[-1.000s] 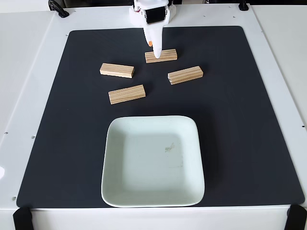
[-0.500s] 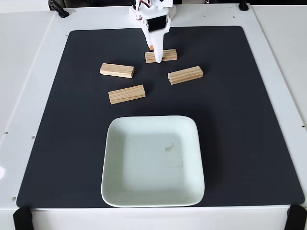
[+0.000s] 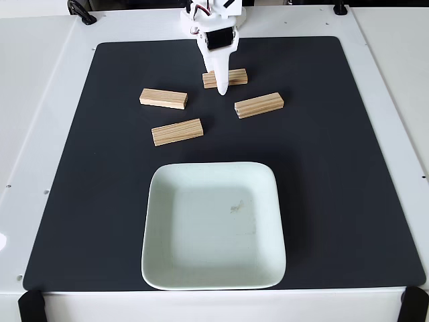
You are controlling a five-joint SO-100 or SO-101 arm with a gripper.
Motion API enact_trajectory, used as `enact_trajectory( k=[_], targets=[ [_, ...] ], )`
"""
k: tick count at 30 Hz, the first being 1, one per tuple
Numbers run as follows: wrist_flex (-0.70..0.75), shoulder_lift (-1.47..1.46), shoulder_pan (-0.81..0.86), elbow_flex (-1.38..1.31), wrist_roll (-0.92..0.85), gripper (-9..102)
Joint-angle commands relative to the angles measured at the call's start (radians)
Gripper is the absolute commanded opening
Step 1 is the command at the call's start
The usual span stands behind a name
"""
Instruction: Pick up the wooden block and place them on the plate.
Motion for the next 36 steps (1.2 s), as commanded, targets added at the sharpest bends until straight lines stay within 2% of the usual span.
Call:
enact_trajectory(
  k=[1,22,25,30,36],
  targets=[
    [-0.009,0.0,-0.005,-0.028,0.005,23],
    [-0.028,-0.002,-0.009,0.021,0.006,23],
    [-0.064,-0.002,-0.009,0.023,0.006,17],
    [-0.075,-0.002,-0.009,0.023,0.006,-1],
    [-0.075,0.014,-0.009,0.037,0.006,0]
  ],
)
